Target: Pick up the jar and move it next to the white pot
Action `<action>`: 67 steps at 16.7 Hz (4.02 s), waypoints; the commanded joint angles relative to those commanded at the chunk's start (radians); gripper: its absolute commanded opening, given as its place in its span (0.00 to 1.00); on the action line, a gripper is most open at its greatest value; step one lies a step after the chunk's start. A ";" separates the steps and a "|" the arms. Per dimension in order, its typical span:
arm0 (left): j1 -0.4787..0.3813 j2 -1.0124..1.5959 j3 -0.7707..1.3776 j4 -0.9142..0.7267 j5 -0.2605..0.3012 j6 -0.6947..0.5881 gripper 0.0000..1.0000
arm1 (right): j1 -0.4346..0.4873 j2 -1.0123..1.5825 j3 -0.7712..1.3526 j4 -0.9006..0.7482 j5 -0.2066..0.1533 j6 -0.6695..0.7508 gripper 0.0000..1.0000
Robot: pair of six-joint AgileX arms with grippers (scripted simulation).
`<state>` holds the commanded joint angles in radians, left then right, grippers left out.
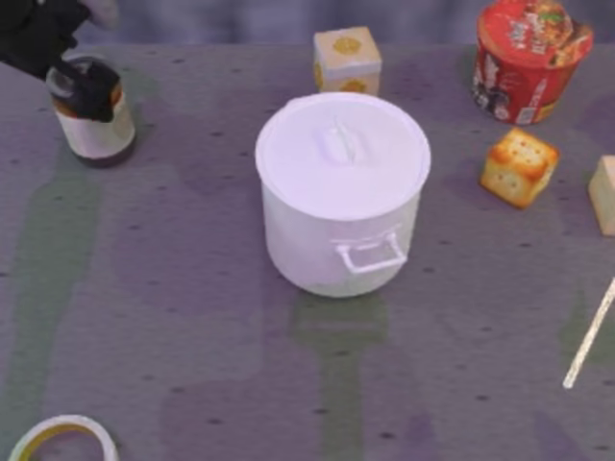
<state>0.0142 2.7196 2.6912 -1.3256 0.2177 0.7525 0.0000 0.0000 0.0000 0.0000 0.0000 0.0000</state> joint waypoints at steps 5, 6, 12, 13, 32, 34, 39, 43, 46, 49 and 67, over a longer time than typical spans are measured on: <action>-0.005 -0.013 -0.093 0.082 -0.001 -0.005 1.00 | 0.000 0.000 0.000 0.000 0.000 0.000 1.00; -0.005 -0.013 -0.093 0.082 -0.001 -0.005 1.00 | 0.000 0.000 0.000 0.000 0.000 0.000 1.00; -0.005 -0.013 -0.093 0.082 -0.001 -0.005 0.62 | 0.000 0.000 0.000 0.000 0.000 0.000 1.00; -0.005 -0.013 -0.093 0.082 -0.001 -0.005 0.55 | 0.000 0.000 0.000 0.000 0.000 0.000 1.00; 0.004 -0.051 -0.131 0.087 -0.003 -0.006 0.00 | 0.000 0.000 0.000 0.000 0.000 0.000 1.00; 0.008 -0.126 -0.209 0.095 -0.003 -0.006 0.00 | 0.000 0.000 0.000 0.000 0.000 0.000 1.00; 0.019 -0.399 -0.524 0.119 -0.005 -0.001 0.00 | 0.000 0.000 0.000 0.000 0.000 0.000 1.00; 0.029 -0.570 -0.705 0.133 -0.007 0.004 0.00 | 0.000 0.000 0.000 0.000 0.000 0.000 1.00; 0.031 -0.598 -0.732 0.135 -0.007 0.005 0.00 | 0.000 0.000 0.000 0.000 0.000 0.000 1.00; 0.025 -0.594 -0.729 0.134 -0.007 0.006 0.00 | 0.000 0.000 0.000 0.000 0.000 0.000 1.00; -0.330 -0.815 -1.242 0.493 -0.300 -1.019 0.00 | 0.000 0.000 0.000 0.000 0.000 0.000 1.00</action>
<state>-0.3160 1.9043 1.4490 -0.8326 -0.0822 -0.2666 0.0000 0.0000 0.0000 0.0000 0.0000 0.0000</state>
